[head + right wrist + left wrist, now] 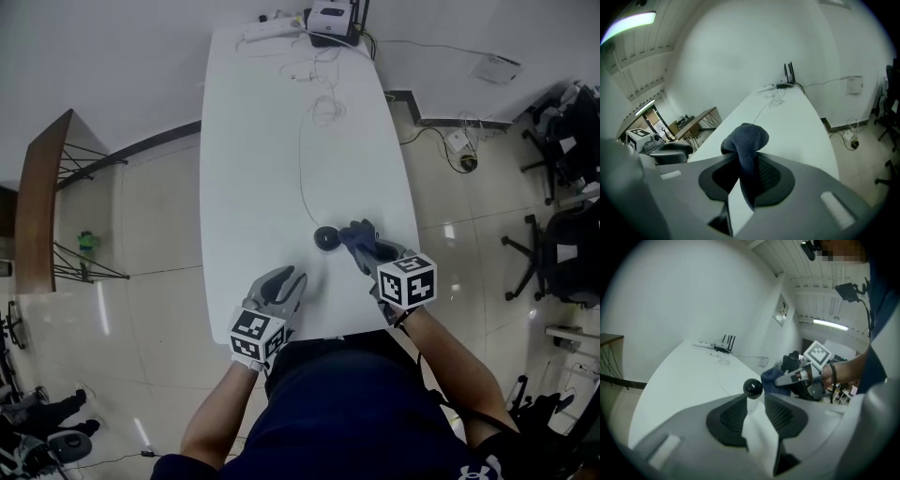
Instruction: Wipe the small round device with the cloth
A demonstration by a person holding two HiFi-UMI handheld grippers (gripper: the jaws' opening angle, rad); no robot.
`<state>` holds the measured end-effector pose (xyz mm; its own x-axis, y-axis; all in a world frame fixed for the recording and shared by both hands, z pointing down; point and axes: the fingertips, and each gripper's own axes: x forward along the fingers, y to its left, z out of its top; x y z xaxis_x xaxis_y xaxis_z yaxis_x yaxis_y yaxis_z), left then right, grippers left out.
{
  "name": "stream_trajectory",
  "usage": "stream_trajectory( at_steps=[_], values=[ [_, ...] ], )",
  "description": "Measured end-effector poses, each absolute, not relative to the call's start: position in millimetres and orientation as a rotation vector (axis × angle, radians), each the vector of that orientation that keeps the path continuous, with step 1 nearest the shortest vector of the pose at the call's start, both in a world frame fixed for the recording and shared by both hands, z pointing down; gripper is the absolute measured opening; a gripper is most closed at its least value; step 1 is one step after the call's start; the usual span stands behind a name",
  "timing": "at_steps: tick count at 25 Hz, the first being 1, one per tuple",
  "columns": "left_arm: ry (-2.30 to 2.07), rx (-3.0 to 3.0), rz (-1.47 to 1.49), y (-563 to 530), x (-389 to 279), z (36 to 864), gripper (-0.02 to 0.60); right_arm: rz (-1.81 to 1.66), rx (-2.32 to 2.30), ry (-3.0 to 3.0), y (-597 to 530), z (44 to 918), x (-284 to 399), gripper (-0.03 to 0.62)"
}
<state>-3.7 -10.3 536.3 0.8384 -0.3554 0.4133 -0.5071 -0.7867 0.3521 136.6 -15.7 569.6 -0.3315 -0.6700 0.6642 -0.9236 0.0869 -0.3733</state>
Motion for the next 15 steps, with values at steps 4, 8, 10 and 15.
stream_trajectory(
  at_steps=[4, 8, 10, 15],
  values=[
    [-0.667, 2.547, 0.449, -6.0, -16.8, 539.2, 0.115, 0.819, 1.558, -2.086, -45.2, 534.9, 133.4, 0.077],
    [-0.699, 2.534, 0.448, -2.4, -28.6, 543.1, 0.114, 0.499, 1.333, -2.08, -63.9, 522.2, 97.1, 0.077],
    [-0.711, 2.525, 0.447, -0.8, -33.8, 544.2, 0.114, 0.37, 1.225, -2.032, -68.1, 519.0, 80.4, 0.077],
    [-0.716, 2.516, 0.44, 0.9, -40.9, 542.5, 0.112, 0.336, 1.228, -1.96, -62.5, 525.2, 83.4, 0.077]
  ],
)
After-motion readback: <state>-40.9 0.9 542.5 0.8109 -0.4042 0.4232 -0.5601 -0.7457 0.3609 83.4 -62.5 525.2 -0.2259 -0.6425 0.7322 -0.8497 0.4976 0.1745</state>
